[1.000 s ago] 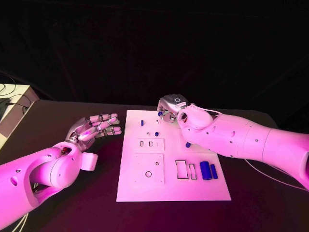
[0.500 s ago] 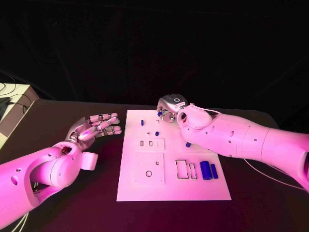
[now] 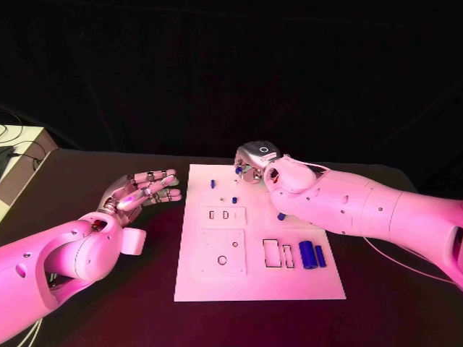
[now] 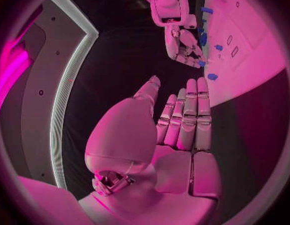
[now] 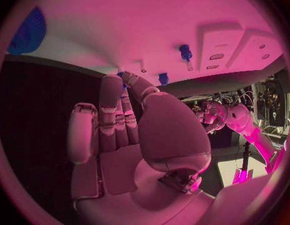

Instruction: Assemble the parts on the task board

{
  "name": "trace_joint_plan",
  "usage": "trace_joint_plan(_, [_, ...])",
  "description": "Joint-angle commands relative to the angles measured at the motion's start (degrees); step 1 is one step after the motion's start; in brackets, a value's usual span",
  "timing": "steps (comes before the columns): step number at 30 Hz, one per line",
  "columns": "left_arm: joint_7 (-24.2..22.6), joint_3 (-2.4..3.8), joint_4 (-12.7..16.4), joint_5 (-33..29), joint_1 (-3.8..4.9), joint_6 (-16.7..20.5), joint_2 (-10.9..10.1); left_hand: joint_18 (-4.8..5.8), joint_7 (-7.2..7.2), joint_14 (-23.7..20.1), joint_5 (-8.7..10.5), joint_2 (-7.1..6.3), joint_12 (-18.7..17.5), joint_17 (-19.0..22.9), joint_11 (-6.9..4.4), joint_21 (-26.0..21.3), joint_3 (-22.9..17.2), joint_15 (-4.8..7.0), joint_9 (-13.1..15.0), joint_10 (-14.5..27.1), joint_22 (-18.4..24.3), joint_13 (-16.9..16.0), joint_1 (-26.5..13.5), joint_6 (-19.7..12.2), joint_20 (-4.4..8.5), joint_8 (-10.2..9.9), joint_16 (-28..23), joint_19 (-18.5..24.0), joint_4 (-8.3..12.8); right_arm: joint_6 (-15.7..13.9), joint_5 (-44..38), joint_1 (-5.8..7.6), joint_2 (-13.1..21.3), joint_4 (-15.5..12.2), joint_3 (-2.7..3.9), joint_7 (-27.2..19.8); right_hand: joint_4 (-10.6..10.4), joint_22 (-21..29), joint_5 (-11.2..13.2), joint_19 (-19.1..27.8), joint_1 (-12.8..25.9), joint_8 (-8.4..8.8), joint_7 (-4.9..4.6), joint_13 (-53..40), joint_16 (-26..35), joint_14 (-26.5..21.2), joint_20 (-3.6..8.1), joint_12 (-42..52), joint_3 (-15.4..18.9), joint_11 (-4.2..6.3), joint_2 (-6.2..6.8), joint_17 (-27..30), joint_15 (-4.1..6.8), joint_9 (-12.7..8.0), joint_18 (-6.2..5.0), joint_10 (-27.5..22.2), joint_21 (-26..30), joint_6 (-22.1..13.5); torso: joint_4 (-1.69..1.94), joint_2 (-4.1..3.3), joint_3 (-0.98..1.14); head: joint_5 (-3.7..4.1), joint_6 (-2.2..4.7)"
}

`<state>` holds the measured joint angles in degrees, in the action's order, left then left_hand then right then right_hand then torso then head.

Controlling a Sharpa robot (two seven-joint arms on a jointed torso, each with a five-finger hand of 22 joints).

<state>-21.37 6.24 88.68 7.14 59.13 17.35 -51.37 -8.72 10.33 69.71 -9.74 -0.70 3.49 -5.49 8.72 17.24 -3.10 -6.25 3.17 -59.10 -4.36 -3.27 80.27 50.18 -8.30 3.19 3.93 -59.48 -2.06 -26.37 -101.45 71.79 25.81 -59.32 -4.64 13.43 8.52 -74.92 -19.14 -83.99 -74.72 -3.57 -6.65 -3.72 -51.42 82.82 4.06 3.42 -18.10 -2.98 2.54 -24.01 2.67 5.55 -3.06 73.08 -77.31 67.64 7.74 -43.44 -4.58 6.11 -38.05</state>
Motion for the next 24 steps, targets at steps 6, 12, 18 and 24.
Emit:
trace_joint_plan(6, [-0.27,0.05,0.10,0.29,0.02,-0.85,0.15,0.74,0.09,-0.50,0.30,0.27,-0.11,0.10,0.29,-0.32,0.06,0.04,0.06,0.22,0.03,-0.08,-0.19,-0.32,-0.17,0.03,-0.10,0.34,0.26,1.02,-0.06,-0.07,-0.36,0.28,-0.07,-0.58,-1.46,-8.06,0.97,-4.89,1.40,0.03,-0.25,0.01,0.27,-0.46,-0.46,0.08,-0.02,-0.70,3.06,0.09,-0.41,-1.18,-0.86,-2.92,1.81,-3.35,-0.03,-0.06,-0.01,0.11,0.19])
trace_joint_plan(12, [-0.51,0.05,0.11,0.29,0.02,-0.44,0.13,0.75,0.19,-0.48,0.34,0.22,-0.11,0.10,0.33,-0.34,0.16,0.02,0.04,0.31,0.04,-0.08,-0.37,-0.68,-0.20,0.00,-0.09,0.37,0.16,1.26,-0.06,-0.07,-0.42,0.44,-0.11,-0.72,-2.54,-7.44,-0.72,-4.83,1.74,-0.03,0.78,-0.04,0.51,-0.73,-0.84,0.28,1.30,-0.95,4.48,0.25,-0.61,-1.57,-1.34,-4.89,3.20,-5.41,-0.02,-0.01,0.01,0.06,0.17])
trace_joint_plan(18, [-0.52,0.06,0.15,0.29,0.02,-0.32,0.02,0.74,0.19,-0.46,0.33,0.21,-0.11,0.09,0.34,-0.35,0.16,0.02,0.04,0.39,0.04,-0.08,-0.29,-0.80,-0.19,0.00,-0.08,0.36,0.20,1.24,-0.05,-0.07,-0.38,0.36,-0.13,-0.82,-3.07,-7.22,-0.71,-4.81,1.18,0.00,0.86,-0.04,0.58,-0.79,-0.97,0.29,2.64,-1.03,4.48,0.35,-0.71,-1.55,-1.50,-5.31,3.70,-5.60,-0.03,-0.06,-0.02,0.06,0.24])
trace_joint_plan(24, [-0.52,0.06,0.14,0.29,0.02,-0.33,0.01,0.74,0.19,-0.46,0.33,0.21,-0.11,0.09,0.34,-0.35,0.16,0.02,0.04,0.39,0.04,-0.08,-0.29,-0.80,-0.19,0.00,-0.08,0.36,0.20,0.50,-0.06,-0.07,-0.12,0.06,-0.14,-0.75,-3.48,-7.27,-0.84,-4.84,0.67,-0.02,0.75,-0.06,0.56,-0.63,-0.96,0.35,3.10,-0.95,4.32,0.45,-0.64,-1.53,-1.48,-4.97,3.64,-5.42,0.01,-0.01,-0.05,0.04,0.24])
